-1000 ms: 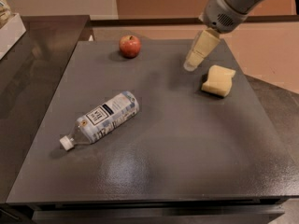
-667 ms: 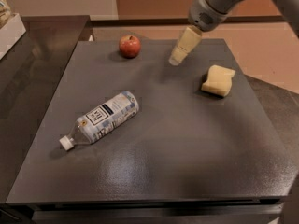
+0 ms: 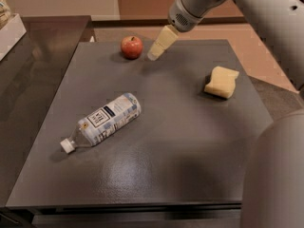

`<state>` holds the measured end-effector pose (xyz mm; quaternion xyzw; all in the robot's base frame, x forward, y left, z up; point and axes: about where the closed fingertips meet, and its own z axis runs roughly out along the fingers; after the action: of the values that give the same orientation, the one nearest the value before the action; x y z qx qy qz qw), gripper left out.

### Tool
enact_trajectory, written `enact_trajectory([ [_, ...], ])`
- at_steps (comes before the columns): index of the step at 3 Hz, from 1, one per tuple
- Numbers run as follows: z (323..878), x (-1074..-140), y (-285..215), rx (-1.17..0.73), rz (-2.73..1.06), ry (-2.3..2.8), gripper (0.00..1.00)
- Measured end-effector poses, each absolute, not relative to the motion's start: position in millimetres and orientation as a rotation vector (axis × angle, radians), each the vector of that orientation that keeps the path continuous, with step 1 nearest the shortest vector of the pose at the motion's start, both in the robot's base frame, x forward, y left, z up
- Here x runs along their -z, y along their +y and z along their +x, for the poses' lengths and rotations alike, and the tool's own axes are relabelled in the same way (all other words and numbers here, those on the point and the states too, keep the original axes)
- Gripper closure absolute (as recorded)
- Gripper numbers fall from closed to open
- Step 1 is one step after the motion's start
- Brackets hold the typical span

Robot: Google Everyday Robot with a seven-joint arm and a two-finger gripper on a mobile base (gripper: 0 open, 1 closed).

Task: Move apple near sponge

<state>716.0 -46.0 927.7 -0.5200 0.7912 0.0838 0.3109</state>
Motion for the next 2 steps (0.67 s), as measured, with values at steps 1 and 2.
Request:
enact_trajectory([
  [1, 735.6, -919.4, -23.7, -0.267, -1.284, 2.06, 0.0],
  [2, 756.0, -910.6, -4.6, -0.29, -1.224, 2.007, 0.0],
])
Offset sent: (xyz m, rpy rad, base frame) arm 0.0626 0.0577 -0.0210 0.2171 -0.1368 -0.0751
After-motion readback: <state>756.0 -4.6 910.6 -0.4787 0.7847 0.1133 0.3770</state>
